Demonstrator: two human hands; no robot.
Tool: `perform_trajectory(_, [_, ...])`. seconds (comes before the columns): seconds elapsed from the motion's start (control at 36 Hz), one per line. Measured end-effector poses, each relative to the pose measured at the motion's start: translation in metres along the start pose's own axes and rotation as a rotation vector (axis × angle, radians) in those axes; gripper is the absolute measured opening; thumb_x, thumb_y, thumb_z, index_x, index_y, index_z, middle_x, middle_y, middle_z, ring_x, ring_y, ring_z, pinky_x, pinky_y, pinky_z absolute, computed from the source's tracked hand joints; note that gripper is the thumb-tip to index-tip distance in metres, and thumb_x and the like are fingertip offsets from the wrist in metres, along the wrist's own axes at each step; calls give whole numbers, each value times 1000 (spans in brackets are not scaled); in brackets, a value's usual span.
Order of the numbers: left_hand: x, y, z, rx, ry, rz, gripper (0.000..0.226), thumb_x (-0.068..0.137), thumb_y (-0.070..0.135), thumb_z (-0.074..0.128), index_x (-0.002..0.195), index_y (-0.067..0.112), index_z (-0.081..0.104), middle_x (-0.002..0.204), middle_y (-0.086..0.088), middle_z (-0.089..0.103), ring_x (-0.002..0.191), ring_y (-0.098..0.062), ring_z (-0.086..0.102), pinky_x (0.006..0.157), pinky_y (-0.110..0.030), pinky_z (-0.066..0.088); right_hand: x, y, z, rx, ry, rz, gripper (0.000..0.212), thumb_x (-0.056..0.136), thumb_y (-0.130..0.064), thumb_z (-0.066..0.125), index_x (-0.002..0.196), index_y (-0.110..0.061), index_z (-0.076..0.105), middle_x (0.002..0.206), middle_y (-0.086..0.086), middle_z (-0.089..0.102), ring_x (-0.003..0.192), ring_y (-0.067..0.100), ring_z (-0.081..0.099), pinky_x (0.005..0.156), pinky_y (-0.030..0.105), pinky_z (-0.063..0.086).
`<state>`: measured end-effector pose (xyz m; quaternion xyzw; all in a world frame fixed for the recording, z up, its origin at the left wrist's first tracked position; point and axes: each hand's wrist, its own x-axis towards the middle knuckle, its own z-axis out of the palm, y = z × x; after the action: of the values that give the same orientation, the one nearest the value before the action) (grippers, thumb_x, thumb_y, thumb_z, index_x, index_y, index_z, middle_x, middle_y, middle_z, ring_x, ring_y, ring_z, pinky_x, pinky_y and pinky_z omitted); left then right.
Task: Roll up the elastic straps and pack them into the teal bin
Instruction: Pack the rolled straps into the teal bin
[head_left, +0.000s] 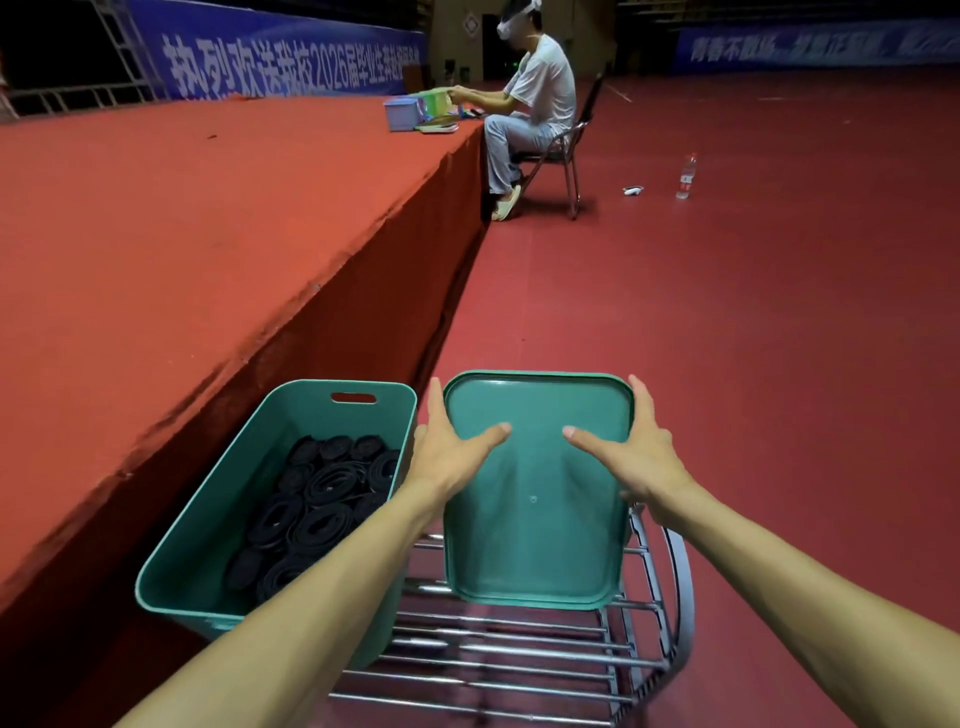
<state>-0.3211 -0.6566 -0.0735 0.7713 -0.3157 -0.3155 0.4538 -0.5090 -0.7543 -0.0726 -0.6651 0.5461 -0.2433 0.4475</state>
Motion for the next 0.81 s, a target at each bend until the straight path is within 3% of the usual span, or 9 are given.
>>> perform_trajectory(0.11, [-1,8,-9,-127,10,66,121,46,73,75,148,51,15,142,2,51,126,-19,55,109,-44,43,-12,-20,-4,27,72,-60,91,62,-69,77,132,-54,21,131,18,42,108,31,50,96,51,50])
perform_trajectory(0.17, [-1,8,-13,-191,35,94,104,48,73,78,134,47,27,128,3,61,113,-19,63,103,-45,49,-19,-28,-6,22,93,-101,83,70,-63,76,131,-45,23,129,16,43,102,29,48,98,44,46])
perform_trajectory(0.25, [-10,17,-17,-217,62,87,84,56,77,74,115,38,28,113,-5,63,96,-22,66,86,-41,53,-31,-38,-8,7,106,-152,78,75,-61,74,130,-37,24,124,13,42,94,25,47,88,39,42])
perform_trajectory(0.31, [-16,21,-19,-229,70,90,68,76,66,69,111,26,27,99,-3,58,77,-15,57,66,-32,43,-38,-41,-7,-8,116,-174,73,78,-60,72,125,-32,25,120,11,41,86,20,49,79,35,40])
perform_trajectory(0.36, [-19,20,-22,-229,80,74,59,85,58,64,110,20,27,90,1,49,70,-12,46,61,-30,35,-42,-41,-4,-11,138,-208,67,78,-59,72,116,-27,27,117,9,45,94,22,51,72,34,40])
perform_trajectory(0.44, [-21,14,-28,-180,80,63,62,85,56,66,113,16,27,93,2,44,75,-9,44,67,-31,34,-47,-38,1,-12,165,-242,61,78,-59,71,106,-23,31,106,4,51,104,25,50,62,31,36])
perform_trajectory(0.56, [-26,3,-41,-130,98,57,68,79,52,75,116,16,31,102,-1,45,79,-9,44,68,-30,35,-55,-33,7,-15,181,-245,56,80,-59,70,101,-21,35,94,1,54,88,23,52,58,31,34])
perform_trajectory(0.67, [-33,-13,-55,-113,110,82,76,72,48,84,127,18,40,122,0,48,106,-16,50,88,-29,38,-66,-27,15,-4,183,-232,57,75,-55,76,97,-18,40,81,-2,51,71,19,46,56,33,31])
perform_trajectory(0.81, [-40,-28,-77,-85,92,120,99,56,45,93,141,16,50,136,8,52,123,-9,50,108,-28,39,-78,-20,25,-7,164,-234,60,62,-53,87,88,-18,45,86,-4,54,79,19,47,58,33,33])
